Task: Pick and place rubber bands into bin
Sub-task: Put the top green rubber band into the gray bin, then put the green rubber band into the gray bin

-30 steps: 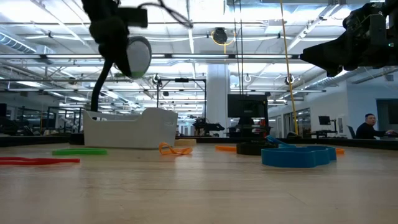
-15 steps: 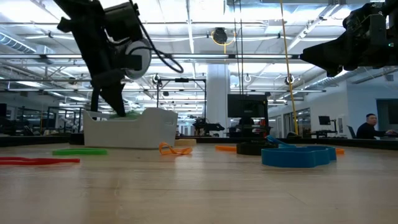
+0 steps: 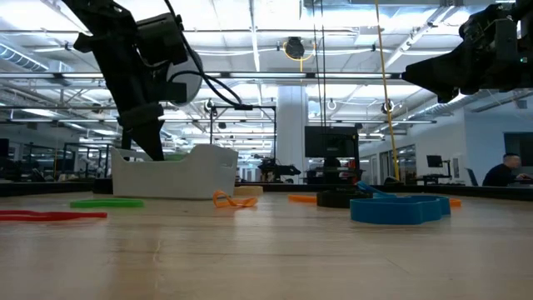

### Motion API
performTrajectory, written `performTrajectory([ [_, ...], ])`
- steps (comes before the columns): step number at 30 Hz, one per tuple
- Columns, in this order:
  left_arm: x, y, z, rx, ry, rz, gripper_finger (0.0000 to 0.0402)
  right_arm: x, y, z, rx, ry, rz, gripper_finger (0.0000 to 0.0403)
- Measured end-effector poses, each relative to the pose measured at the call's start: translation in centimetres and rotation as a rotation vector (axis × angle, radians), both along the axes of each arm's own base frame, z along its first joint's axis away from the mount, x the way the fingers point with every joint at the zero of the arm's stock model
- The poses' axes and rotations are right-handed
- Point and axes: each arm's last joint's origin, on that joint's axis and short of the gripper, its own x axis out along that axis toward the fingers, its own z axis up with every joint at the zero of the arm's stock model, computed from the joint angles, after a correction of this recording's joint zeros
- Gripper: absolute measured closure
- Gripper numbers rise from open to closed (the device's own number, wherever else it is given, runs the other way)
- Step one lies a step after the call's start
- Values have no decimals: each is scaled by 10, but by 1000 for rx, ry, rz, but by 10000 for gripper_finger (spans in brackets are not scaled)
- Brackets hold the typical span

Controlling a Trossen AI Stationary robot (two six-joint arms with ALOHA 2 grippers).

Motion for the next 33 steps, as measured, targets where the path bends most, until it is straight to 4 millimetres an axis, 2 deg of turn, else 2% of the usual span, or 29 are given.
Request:
performTrajectory([
  [33, 0, 0, 1, 19, 18, -44, 360, 0, 0, 0, 0, 0, 0, 287],
])
